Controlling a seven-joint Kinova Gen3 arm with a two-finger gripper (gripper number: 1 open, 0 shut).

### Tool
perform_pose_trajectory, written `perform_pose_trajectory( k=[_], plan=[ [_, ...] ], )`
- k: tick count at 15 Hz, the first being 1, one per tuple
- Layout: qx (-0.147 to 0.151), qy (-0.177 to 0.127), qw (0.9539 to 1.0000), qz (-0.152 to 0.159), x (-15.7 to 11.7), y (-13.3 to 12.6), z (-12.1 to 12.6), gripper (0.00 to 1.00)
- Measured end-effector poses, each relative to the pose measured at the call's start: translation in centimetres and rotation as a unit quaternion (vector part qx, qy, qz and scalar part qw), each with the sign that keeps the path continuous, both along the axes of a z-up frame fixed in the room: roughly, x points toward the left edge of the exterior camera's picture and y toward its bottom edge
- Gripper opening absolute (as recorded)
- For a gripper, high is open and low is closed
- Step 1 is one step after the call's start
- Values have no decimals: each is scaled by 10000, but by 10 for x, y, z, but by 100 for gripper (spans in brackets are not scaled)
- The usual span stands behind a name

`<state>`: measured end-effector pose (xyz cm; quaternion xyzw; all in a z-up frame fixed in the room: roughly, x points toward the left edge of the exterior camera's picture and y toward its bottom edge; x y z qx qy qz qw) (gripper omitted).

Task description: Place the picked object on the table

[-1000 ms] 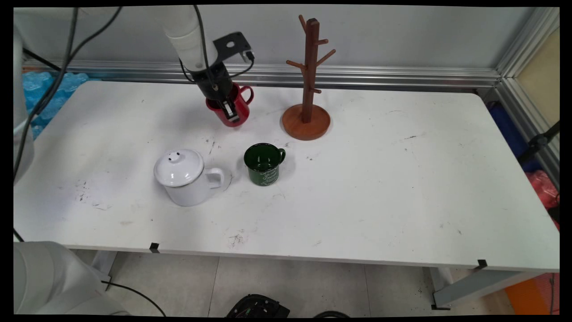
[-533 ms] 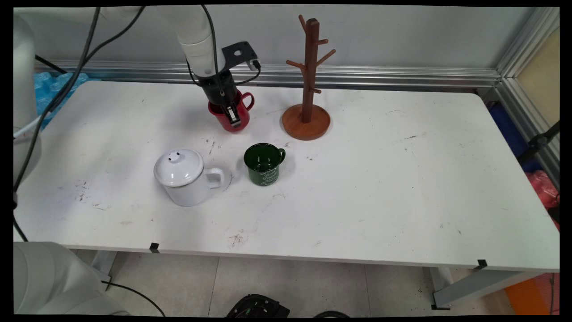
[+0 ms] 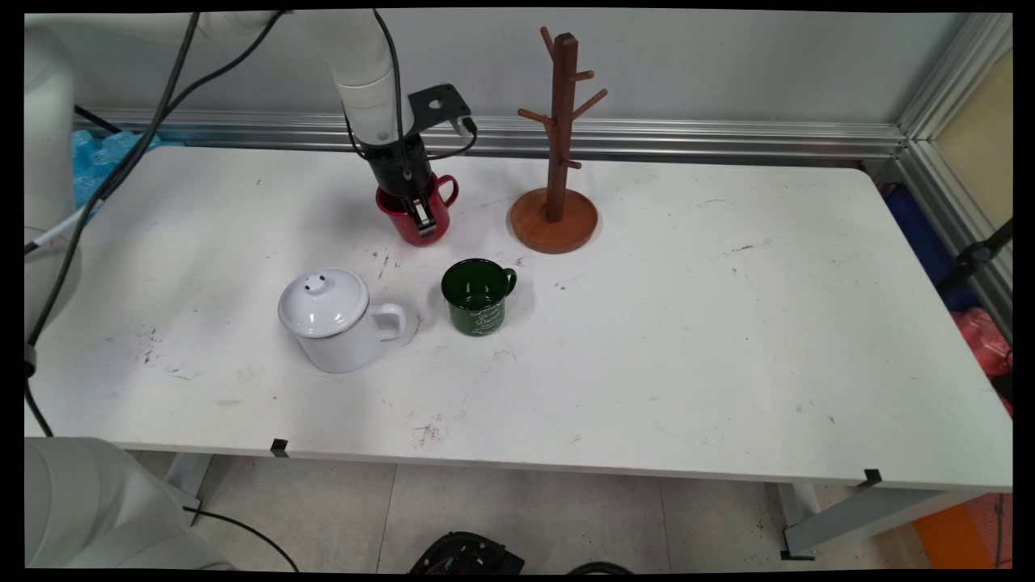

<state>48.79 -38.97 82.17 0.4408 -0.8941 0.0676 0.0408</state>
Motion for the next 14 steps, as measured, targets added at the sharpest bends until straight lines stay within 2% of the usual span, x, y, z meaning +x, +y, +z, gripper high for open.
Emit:
perform_pose_trajectory(
  k=[9,10,14],
  plan=[
    [89,-27,9999,38,-1,-4,-4,0],
    [93,-26,9999,42,-2,-5,-5,100],
    [78,-32,10000,45,-1,-8,-5,100]
  ],
)
